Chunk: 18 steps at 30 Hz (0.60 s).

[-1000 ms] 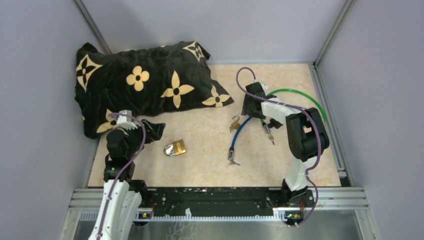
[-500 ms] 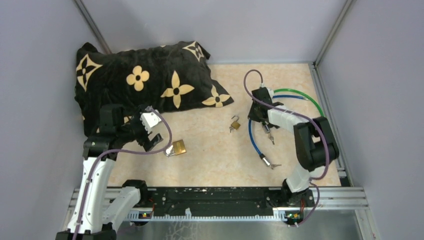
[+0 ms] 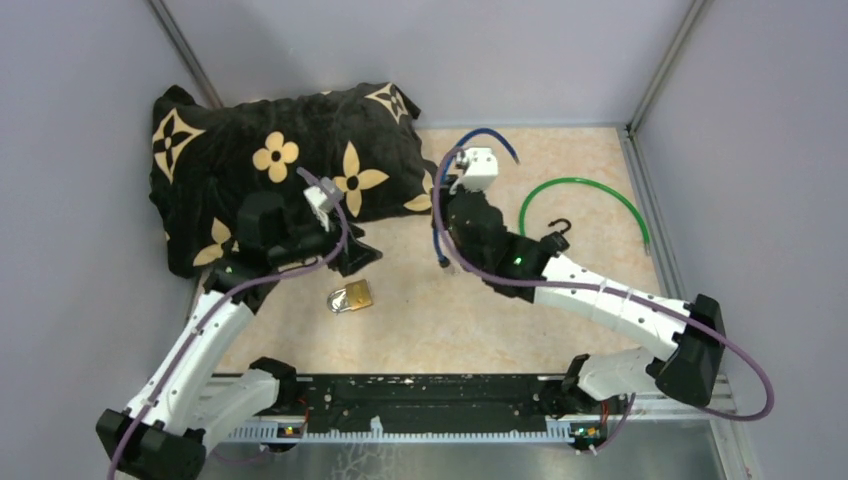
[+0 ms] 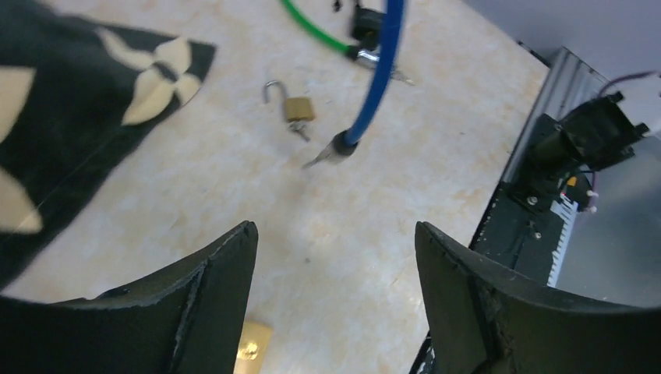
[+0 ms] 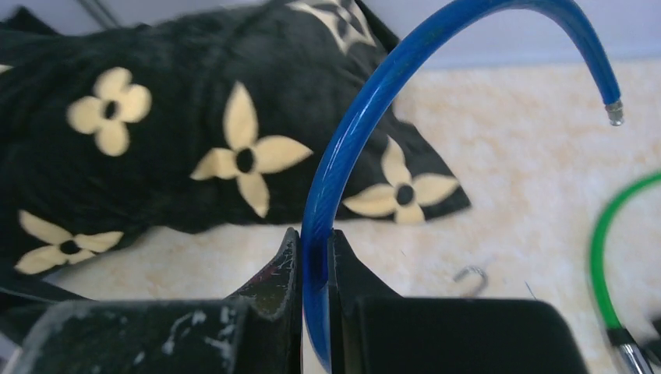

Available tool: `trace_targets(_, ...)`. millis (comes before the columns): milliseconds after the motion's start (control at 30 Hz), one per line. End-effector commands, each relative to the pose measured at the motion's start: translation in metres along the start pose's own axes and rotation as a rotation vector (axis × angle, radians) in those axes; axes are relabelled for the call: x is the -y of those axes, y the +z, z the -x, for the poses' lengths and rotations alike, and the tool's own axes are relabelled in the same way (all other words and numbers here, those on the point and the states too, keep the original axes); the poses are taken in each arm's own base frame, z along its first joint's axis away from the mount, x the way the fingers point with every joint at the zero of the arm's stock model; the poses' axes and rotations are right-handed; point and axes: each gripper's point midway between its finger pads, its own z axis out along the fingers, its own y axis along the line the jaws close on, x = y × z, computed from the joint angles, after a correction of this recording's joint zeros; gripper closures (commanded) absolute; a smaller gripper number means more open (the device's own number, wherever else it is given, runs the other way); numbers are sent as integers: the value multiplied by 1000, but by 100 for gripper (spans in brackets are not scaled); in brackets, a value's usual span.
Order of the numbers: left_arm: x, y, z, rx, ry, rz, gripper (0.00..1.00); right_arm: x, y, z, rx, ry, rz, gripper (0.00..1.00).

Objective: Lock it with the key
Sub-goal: Pick up the lock from the center of the board.

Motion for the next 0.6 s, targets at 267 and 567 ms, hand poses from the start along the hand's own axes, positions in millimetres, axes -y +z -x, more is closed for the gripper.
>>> trace_targets(267, 27, 21, 69, 381, 168, 75, 16, -140, -42, 96, 357, 27, 200, 100)
trace_targets(567, 10, 18, 63, 413, 136, 160, 51, -171, -58, 96, 358, 49, 340, 100)
